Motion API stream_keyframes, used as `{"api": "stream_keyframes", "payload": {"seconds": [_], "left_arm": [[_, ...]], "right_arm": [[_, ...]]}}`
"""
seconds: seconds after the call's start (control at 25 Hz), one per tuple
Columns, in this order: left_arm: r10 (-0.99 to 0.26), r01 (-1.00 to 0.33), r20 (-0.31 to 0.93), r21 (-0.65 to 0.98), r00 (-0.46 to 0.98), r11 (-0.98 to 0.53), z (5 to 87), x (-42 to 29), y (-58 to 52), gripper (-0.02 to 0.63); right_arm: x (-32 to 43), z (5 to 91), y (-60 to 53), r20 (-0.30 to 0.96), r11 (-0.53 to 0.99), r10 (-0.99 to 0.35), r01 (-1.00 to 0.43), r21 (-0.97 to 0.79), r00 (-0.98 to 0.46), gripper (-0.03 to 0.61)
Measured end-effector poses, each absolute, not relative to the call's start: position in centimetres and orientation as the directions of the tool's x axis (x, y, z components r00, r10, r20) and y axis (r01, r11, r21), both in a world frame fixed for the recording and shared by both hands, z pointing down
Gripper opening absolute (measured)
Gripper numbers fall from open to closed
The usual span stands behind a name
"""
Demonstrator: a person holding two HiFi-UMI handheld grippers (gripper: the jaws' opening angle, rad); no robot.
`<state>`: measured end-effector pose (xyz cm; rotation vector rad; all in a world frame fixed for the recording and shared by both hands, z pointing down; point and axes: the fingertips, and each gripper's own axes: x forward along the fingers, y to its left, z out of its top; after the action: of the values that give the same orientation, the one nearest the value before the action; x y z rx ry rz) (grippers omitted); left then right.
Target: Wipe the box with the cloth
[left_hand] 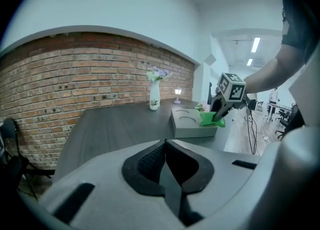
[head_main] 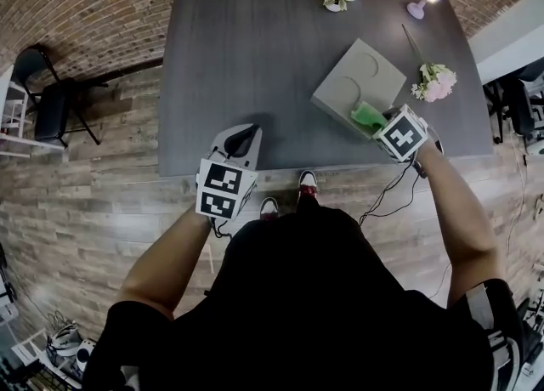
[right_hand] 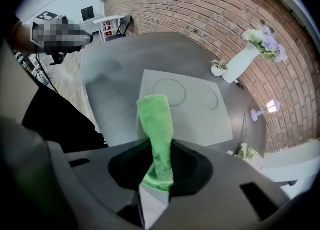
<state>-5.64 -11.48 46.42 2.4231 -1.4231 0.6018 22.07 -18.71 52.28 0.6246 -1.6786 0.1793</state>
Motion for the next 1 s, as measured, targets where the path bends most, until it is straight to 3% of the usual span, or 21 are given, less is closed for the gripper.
{"api": "stream_keyframes", "payload": {"seconds": [0.24, 0.44, 0.72, 1.0], "left_arm": [[-0.732, -0.84, 0.465, 0.047, 0.498, -0.541, 47.0, -6.0, -9.5, 0.009], [-0.703, -0.803, 0.442, 0.072, 0.557, -0.592, 46.9, -3.8, -8.4, 0.009], [-0.734, -0.799, 0.38, 0.025, 0.563, -0.6, 44.1, -0.9, -10.7, 0.009], [-0.827, -0.852, 0.249, -0.007, 0.505, -0.523, 38.5, 4.6, -13.8, 0.009]], "right_arm": [[15.9, 52.2, -10.5, 0.938, 0.819, -0.153, -0.572, -0.056, -0.311, 0.087], [14.3, 50.8, -8.4, 0.887, 0.781, -0.164, -0.605, -0.151, -0.433, 0.087], [15.1, 44.3, -12.9, 0.685, 0.719, -0.467, -0.691, -0.073, -0.559, 0.086], [21.8, 38.5, -16.3, 0.433, 0.638, -0.702, -0.769, 0.029, -0.566, 0.083]]}}
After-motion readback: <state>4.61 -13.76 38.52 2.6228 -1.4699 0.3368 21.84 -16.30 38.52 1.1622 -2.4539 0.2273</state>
